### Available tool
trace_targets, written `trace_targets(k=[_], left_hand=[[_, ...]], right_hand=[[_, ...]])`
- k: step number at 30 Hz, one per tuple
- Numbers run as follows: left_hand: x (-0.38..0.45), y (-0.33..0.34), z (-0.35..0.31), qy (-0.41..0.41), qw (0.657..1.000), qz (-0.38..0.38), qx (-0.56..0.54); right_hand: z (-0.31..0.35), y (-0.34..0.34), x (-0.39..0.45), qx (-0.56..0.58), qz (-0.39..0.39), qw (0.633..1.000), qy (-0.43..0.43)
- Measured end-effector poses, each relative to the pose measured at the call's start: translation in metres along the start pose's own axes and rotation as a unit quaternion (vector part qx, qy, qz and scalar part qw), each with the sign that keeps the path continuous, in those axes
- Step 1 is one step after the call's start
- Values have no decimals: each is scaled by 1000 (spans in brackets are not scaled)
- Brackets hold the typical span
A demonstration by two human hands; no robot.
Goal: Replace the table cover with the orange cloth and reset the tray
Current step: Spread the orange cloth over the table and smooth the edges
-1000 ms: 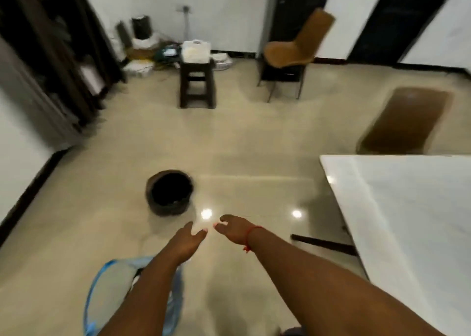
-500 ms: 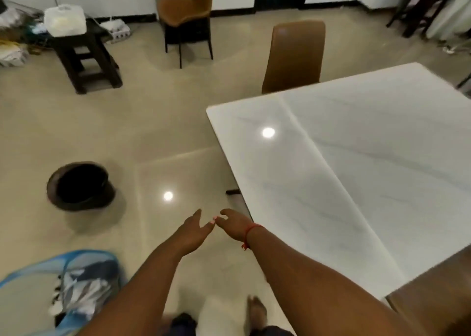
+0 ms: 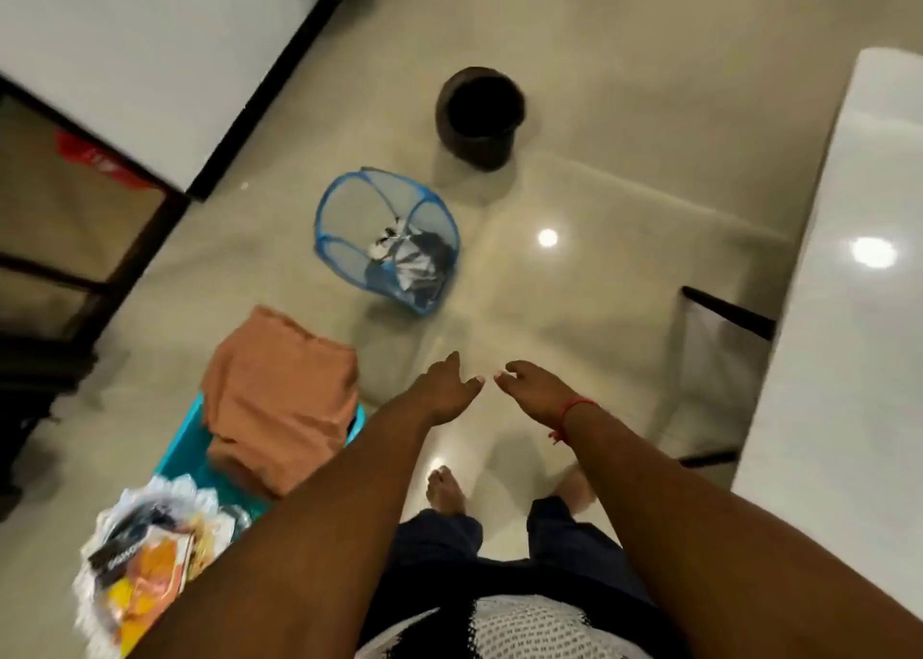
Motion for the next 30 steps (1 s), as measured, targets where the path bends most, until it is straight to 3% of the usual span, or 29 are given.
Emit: trace_targets(k=[7,11,13,18,22,24,27,30], left_hand=[[-24,-27,192,-89,974,-97,-186],[-18,-34,284,-122,946,-137,-266],[-8,-27,329,-153,914,-162,-340],[-5,-20,363,-204,873,-146,-418],[-7,-18,371,-223,826,-159,-494],[-16,-22,375,-225,797,-190,-528],[-33,-31,380,-222,743,-249,-580],[-45,-52,374,-195,663,-334,-641]], right_hand=[[82,145,35,-118,79,990,-24],[134,210,69,-107,48,992,-40],[160,233,92,-86,8,995,-52],[194,255,154,19,-50,998,-25],[209,255,167,-91,-77,992,-36],[226,259,145,-117,-70,986,-101],[251,273,89,-69,-20,974,-213],[278,279,26,-16,-12,943,-332]])
Point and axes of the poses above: each hand's wrist, its own x-axis towards the middle knuckle, its own y-axis out of the palm, z = x × y, the point moved 5 cm from there along x, towards the middle knuckle, and after that the axes turned 6 degrees about -x, right-handed, at the moved point
